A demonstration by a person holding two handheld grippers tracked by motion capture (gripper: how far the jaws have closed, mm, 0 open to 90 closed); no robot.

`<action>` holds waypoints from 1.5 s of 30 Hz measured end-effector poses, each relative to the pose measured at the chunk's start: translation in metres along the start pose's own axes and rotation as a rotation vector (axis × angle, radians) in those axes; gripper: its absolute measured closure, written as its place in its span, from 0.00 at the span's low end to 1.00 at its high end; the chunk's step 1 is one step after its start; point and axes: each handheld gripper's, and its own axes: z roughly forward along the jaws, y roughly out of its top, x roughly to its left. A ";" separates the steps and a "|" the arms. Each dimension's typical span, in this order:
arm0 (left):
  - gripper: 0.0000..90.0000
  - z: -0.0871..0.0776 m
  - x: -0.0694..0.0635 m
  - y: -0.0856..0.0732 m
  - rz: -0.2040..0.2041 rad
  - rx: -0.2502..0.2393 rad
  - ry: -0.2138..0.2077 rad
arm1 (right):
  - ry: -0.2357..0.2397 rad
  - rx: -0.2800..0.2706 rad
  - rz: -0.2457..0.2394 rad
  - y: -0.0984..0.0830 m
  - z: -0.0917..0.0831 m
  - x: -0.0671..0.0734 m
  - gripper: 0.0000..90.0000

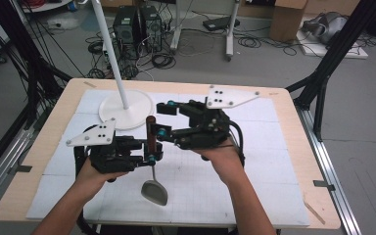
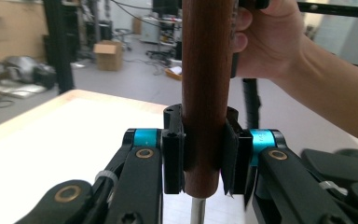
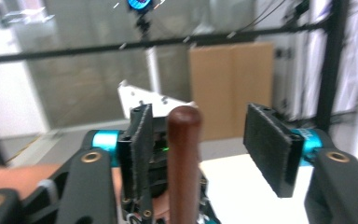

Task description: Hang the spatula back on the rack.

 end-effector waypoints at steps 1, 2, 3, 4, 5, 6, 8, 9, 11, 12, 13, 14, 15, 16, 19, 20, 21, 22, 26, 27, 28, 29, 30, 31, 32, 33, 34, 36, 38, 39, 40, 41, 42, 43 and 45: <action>0.82 -0.002 0.001 0.001 -0.004 -0.006 0.017 | -0.046 -0.007 -0.007 0.000 -0.006 0.001 0.37; 0.82 -0.004 0.002 0.001 -0.002 -0.008 0.037 | -0.085 -0.008 -0.014 -0.001 -0.013 0.001 0.36; 0.82 -0.005 0.003 0.002 -0.002 -0.008 0.058 | -0.129 -0.011 -0.025 -0.003 -0.019 0.002 0.34; 0.82 -0.007 0.004 0.003 -0.002 -0.009 0.077 | -0.176 -0.007 -0.045 -0.005 -0.026 0.003 0.31; 0.82 -0.009 0.005 0.003 -0.004 -0.011 0.098 | -0.230 0.001 -0.059 -0.007 -0.033 0.004 0.30; 0.82 -0.011 0.006 0.004 -0.004 -0.011 0.118 | -0.287 0.018 -0.071 -0.011 -0.040 0.005 0.29; 0.82 -0.015 0.009 0.006 -0.008 -0.011 0.154 | -0.391 0.062 -0.087 -0.020 -0.054 0.005 0.25; 0.82 -0.017 0.010 0.007 -0.011 -0.011 0.172 | -0.437 0.085 -0.091 -0.026 -0.061 0.005 0.24; 0.82 -0.021 0.014 0.009 -0.014 -0.010 0.206 | -0.515 0.136 -0.092 -0.041 -0.075 0.005 0.23; 0.82 -0.023 0.015 0.011 -0.013 -0.010 0.224 | -0.546 0.159 -0.095 -0.049 -0.082 0.005 0.23; 0.82 -0.025 0.017 0.014 -0.015 -0.008 0.239 | -0.576 0.180 -0.087 -0.058 -0.090 0.005 0.23; 0.82 -0.027 0.019 0.017 -0.015 -0.008 0.251 | -0.602 0.199 -0.072 -0.066 -0.098 0.005 0.23; 0.82 -0.028 0.020 0.020 -0.016 -0.009 0.266 | -0.627 0.208 -0.064 -0.074 -0.105 0.005 0.22; 0.82 -0.030 0.022 0.024 -0.014 -0.007 0.281 | -0.650 0.216 -0.047 -0.083 -0.113 0.005 0.22; 0.81 -0.035 0.028 0.035 -0.004 -0.005 0.326 | -0.700 0.223 0.010 -0.107 -0.135 0.007 0.21; 0.82 -0.036 0.030 0.039 -0.005 -0.009 0.344 | -0.718 0.222 0.023 -0.115 -0.141 0.007 0.21; 0.81 -0.038 0.033 0.043 -0.004 -0.011 0.362 | -0.734 0.225 0.039 -0.122 -0.148 0.008 0.21; 0.81 -0.039 0.036 0.046 -0.004 -0.018 0.378 | -0.752 0.226 0.055 -0.128 -0.153 0.008 0.21; 0.82 -0.043 0.051 0.061 -0.017 -0.033 0.430 | -0.802 0.221 0.079 -0.143 -0.167 0.010 0.21; 0.82 -0.043 0.055 0.065 -0.018 -0.034 0.440 | -0.813 0.220 0.080 -0.145 -0.169 0.010 0.21; 0.82 -0.042 0.059 0.068 -0.019 -0.034 0.449 | -0.821 0.217 0.082 -0.146 -0.170 0.010 0.21; 0.81 -0.042 0.063 0.072 -0.018 -0.031 0.458 | -0.826 0.217 0.075 -0.147 -0.171 0.011 0.21; 0.81 -0.042 0.067 0.076 -0.019 -0.027 0.469 | -0.831 0.220 0.071 -0.148 -0.171 0.011 0.21; 0.81 -0.041 0.072 0.079 -0.021 -0.030 0.480 | -0.837 0.221 0.063 -0.148 -0.171 0.011 0.21; 0.81 -0.041 0.077 0.082 -0.024 -0.026 0.490 | -0.840 0.226 0.065 -0.149 -0.171 0.011 0.21; 0.81 -0.041 0.082 0.085 -0.030 -0.028 0.496 | -0.841 0.232 0.058 -0.150 -0.171 0.011 0.21; 0.81 -0.041 0.087 0.088 -0.035 -0.028 0.503 | -0.840 0.233 0.055 -0.150 -0.170 0.011 0.21; 0.81 -0.041 0.096 0.092 -0.045 -0.035 0.511 | -0.840 0.244 0.047 -0.152 -0.169 0.011 0.21; 0.81 -0.041 0.106 0.096 -0.054 -0.030 0.515 | -0.838 0.251 0.049 -0.153 -0.169 0.010 0.21; 0.81 -0.041 0.111 0.097 -0.057 -0.032 0.518 | -0.837 0.250 0.046 -0.154 -0.169 0.010 0.21; 0.81 -0.042 0.116 0.099 -0.058 -0.032 0.523 | -0.837 0.251 0.047 -0.154 -0.169 0.010 0.21; 0.81 -0.042 0.121 0.100 -0.062 -0.031 0.530 | -0.837 0.250 0.048 -0.155 -0.169 0.009 0.21; 0.81 -0.043 0.125 0.101 -0.068 -0.030 0.539 | -0.836 0.252 0.051 -0.155 -0.170 0.009 0.21; 0.81 -0.043 0.130 0.102 -0.075 -0.032 0.545 | -0.837 0.251 0.053 -0.155 -0.170 0.009 0.21; 0.81 -0.045 0.138 0.104 -0.084 -0.037 0.556 | -0.834 0.248 0.055 -0.156 -0.170 0.009 0.21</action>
